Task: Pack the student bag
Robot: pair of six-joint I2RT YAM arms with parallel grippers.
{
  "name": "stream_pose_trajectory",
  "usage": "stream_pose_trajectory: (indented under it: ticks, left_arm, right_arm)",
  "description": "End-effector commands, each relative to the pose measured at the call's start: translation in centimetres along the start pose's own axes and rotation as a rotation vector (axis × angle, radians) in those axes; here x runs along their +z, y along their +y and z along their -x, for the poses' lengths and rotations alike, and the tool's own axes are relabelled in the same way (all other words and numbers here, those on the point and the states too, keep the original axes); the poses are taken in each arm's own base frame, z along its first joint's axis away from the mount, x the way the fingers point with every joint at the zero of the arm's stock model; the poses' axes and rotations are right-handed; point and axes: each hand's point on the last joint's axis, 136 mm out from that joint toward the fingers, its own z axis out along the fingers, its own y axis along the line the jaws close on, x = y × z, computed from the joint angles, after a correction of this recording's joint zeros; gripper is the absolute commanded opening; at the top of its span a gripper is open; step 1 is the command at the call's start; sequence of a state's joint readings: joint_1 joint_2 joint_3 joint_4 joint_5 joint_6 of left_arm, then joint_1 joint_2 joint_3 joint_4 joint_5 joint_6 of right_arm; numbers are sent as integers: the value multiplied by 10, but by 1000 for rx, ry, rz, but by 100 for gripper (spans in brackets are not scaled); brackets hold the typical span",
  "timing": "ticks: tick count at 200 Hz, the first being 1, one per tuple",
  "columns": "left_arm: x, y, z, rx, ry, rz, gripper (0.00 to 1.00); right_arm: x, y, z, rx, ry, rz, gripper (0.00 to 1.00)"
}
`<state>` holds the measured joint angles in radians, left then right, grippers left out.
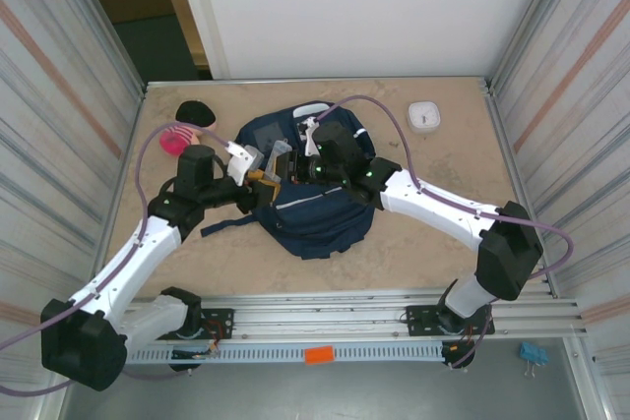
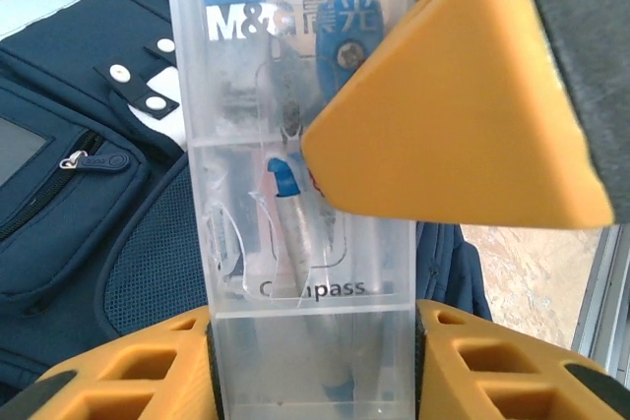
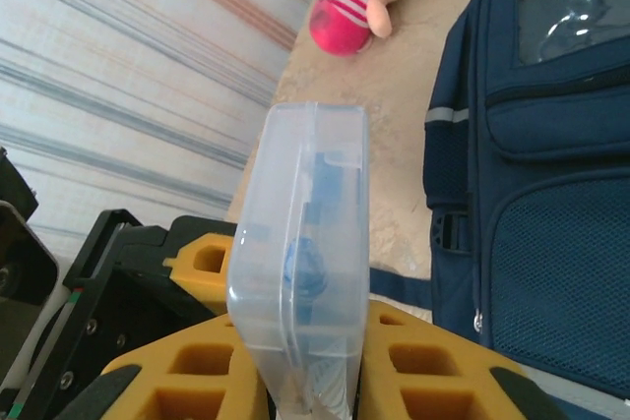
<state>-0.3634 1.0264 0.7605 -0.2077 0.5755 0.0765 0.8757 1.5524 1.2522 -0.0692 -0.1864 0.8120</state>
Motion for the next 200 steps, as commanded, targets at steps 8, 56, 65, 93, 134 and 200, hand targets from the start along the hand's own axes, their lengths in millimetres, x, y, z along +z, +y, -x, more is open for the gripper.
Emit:
stream_pose_trajectory:
  ticks: [8,56,65,93,134,200]
  left_arm:
    - [-1,-18,16,46,-53,-56,31]
    - [10,-12,14,125,-5,-9,61]
    - [18,-14,9,173,34,1,63]
    - [51,-19,-11,330,176,59,69]
    - [102,-20,-31,368,324,43,75]
    - [154,-28,-63,437,482,18,81]
  right_arm:
    - [-1,2,9,3,-40,21,10]
    - [-43,-48,31,78,-113,-48,8]
    - [-57,-65,35,109,-130,-67,8]
    - [-96,-118,38,238,-131,-113,8]
    - [-146,-172,25,351,-141,-199,8]
    - [-169,-197,10,419,-136,-202,9]
